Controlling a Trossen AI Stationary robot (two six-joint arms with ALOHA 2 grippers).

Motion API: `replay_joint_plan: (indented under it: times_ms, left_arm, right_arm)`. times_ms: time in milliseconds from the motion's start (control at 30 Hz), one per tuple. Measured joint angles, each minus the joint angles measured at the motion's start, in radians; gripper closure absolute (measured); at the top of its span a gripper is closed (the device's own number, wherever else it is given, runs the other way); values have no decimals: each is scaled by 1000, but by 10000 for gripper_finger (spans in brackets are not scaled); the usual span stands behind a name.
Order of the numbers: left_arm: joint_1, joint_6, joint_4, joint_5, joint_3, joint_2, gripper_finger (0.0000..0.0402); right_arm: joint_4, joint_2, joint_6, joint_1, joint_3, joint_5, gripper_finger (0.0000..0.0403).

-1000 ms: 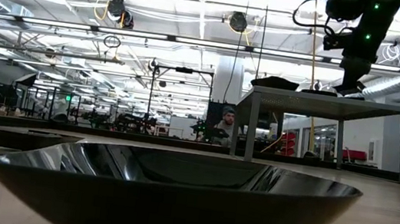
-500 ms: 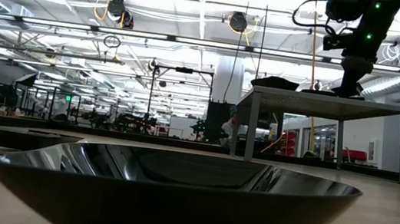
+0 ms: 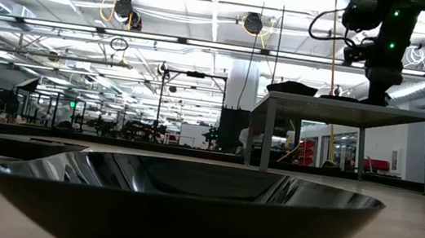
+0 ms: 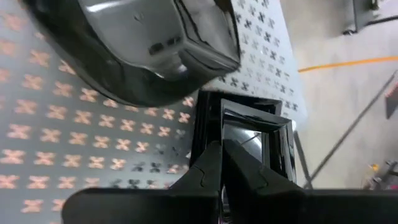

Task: Pick & Place Mini shaped plates
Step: Stack the black square plate on top of the black square plate on the shelf

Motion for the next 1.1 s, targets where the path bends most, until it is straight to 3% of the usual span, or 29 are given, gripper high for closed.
replay_joint_plan:
  times_ms: [600,900,1100]
  left_arm:
    - [0,-4,1,0,0,0,266]
    - [0,-3,1,0,0,0,266]
    - [0,-3,1,0,0,0,266]
  right_arm:
    - [43,3,-50,-8,0,-2,380]
    - [45,-13,-49,3,0,-88,308]
    - [77,-101,-34,72,0,-156,273]
